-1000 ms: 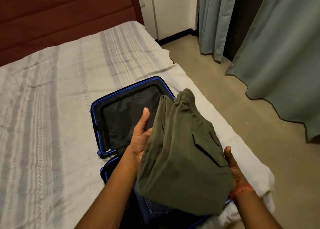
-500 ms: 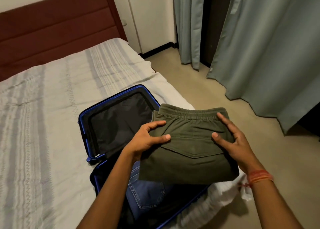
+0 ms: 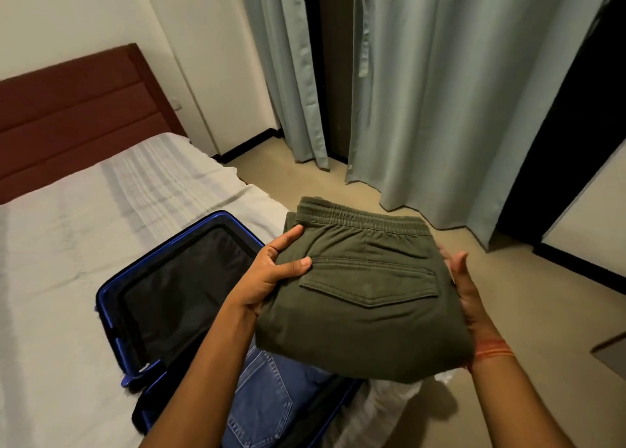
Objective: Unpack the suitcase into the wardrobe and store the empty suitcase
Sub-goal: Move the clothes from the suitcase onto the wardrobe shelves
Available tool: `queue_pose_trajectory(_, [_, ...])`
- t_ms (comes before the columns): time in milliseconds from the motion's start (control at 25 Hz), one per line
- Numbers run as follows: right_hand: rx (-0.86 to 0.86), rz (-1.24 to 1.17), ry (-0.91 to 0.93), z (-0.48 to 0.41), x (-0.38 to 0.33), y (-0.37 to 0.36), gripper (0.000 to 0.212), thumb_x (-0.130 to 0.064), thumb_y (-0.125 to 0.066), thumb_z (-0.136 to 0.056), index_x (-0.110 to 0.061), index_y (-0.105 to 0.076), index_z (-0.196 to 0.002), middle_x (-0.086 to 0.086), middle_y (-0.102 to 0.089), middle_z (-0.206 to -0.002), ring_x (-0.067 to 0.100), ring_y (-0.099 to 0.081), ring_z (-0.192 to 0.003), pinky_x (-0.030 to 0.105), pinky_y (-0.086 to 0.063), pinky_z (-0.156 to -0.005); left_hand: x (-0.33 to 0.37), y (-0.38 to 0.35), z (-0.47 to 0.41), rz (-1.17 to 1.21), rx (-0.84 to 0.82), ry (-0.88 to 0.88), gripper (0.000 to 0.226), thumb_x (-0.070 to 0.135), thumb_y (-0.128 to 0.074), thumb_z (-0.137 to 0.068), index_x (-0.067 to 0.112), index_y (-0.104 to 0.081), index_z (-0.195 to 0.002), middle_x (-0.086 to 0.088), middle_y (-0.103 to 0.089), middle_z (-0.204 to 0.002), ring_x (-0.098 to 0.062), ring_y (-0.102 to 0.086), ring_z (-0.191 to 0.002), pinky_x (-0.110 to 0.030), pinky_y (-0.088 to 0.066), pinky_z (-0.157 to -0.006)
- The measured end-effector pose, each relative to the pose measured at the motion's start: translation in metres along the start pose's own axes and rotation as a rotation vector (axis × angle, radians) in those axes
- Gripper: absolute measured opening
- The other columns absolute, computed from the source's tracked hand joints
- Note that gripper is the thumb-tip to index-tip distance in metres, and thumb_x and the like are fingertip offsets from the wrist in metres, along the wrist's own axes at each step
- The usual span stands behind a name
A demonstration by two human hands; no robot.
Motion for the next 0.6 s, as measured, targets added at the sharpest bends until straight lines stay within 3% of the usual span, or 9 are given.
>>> queue_pose_trajectory(120, [0.147, 0.387, 0.302, 0.005, -0.031, 0.002, 0.08, -0.05, -0.082, -0.061, -0.04, -0.043, -0.13, 0.002, -0.059, -0.127, 0.028, -0.062, -0.113, 0.045, -0.054, -0.089, -0.004, -0.003, -0.017, -0.014, -0.043, 0.038, 0.062, 0.001, -0.071, -0.063, 0.027, -0.059, -0.118, -0.009, -0.063, -0.125, -0.02, -0.066, -0.103, -0.027, -0.056, -0.083])
queue_pose_trajectory(320, [0.197, 0.871, 0.494, 0.019, -0.061, -0.008, 0.071, -0.03, -0.072, -0.081, -0.047, -0.034, -0.139, -0.021, -0.045, -0.137, 0.002, -0.051, -0.123, 0.033, -0.043, -0.105, 0.009, -0.018, -0.037, -0.159, -0.148, 0.021, 0.068, 0.0, -0.086, -0.055, 0.025, -0.062, -0.114, -0.003, -0.064, -0.122, -0.018, -0.063, -0.109, -0.025, -0.054, -0.085])
queue_pose_trajectory(400, [0.332, 1.159, 0.53, 0.025, -0.069, -0.006, 0.063, -0.044, -0.06, -0.085, -0.057, -0.03, -0.138, -0.018, -0.041, -0.143, 0.009, -0.044, -0.131, 0.035, -0.037, -0.111, 0.013, -0.035, -0.046, -0.239, -0.157, -0.03, 0.061, 0.009, -0.085, -0.055, 0.021, -0.063, -0.111, -0.001, -0.065, -0.118, -0.015, -0.063, -0.106, -0.023, -0.053, -0.085])
queue_pose_trajectory(480, [0.464, 1.371, 0.425, 0.036, -0.076, 0.001, 0.064, -0.062, -0.055, -0.077, -0.065, -0.026, -0.135, -0.001, -0.033, -0.15, 0.026, -0.034, -0.138, 0.042, -0.028, -0.115, 0.013, -0.058, -0.056, -0.283, -0.169, -0.06, 0.062, 0.019, -0.085, -0.053, 0.023, -0.064, -0.111, 0.001, -0.067, -0.115, -0.013, -0.064, -0.105, -0.023, -0.052, -0.087])
queue_pose_trajectory(520, [0.502, 1.398, 0.362, 0.046, -0.079, 0.005, 0.072, -0.066, -0.06, -0.07, -0.065, -0.027, -0.134, 0.003, -0.021, -0.154, 0.028, -0.028, -0.14, 0.041, -0.023, -0.117, 0.013, -0.072, -0.06, -0.298, -0.196, -0.073, 0.064, 0.021, -0.085, -0.052, 0.024, -0.064, -0.112, 0.002, -0.066, -0.115, -0.012, -0.064, -0.105, -0.025, -0.051, -0.09])
queue_pose_trajectory(600, [0.569, 1.397, 0.303, 0.073, -0.086, 0.014, 0.09, -0.063, -0.076, -0.054, -0.062, -0.033, -0.133, -0.004, 0.008, -0.156, 0.026, -0.015, -0.144, 0.036, -0.018, -0.115, 0.011, -0.101, -0.066, -0.335, -0.293, -0.082, 0.068, 0.023, -0.085, -0.052, 0.025, -0.061, -0.116, 0.003, -0.064, -0.119, -0.011, -0.062, -0.109, -0.027, -0.049, -0.096])
Point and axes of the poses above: each hand's wrist, its own z-axis away from the middle knuckle, its own y-axis out of the back of the hand, x = y × z, the point moved 3 cm from there along -z, towards the middle knuckle
